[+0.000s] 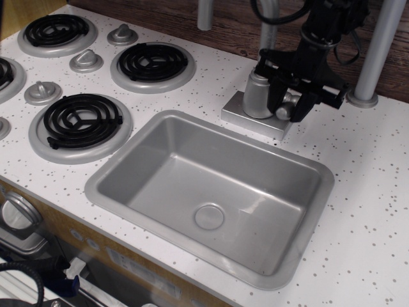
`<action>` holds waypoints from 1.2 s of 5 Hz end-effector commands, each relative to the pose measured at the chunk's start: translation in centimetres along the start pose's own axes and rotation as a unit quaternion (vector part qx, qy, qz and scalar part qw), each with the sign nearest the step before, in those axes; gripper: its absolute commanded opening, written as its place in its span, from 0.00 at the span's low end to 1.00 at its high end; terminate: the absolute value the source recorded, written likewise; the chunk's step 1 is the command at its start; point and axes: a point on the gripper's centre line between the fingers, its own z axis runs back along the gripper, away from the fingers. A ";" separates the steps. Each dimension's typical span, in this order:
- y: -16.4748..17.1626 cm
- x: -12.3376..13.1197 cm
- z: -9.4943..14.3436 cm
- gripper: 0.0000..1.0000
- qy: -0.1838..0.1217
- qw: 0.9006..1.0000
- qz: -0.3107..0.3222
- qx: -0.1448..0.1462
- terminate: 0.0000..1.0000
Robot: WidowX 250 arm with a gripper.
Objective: Lever vertical to front
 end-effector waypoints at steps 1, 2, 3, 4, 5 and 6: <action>0.9 1.0 1.3 0.00 -0.034 0.999 0.011 -0.020 0.00; 0.8 0.9 0.8 0.00 -0.038 0.999 0.011 -0.022 0.00; 1.1 1.0 2.2 1.00 -0.029 1.000 0.007 -0.005 0.00; 1.3 0.8 3.9 1.00 -0.023 1.000 0.008 0.019 0.00; 1.4 0.2 6.2 1.00 -0.013 0.999 0.019 0.043 0.00; 1.3 -0.8 7.2 1.00 -0.015 0.999 0.019 0.049 1.00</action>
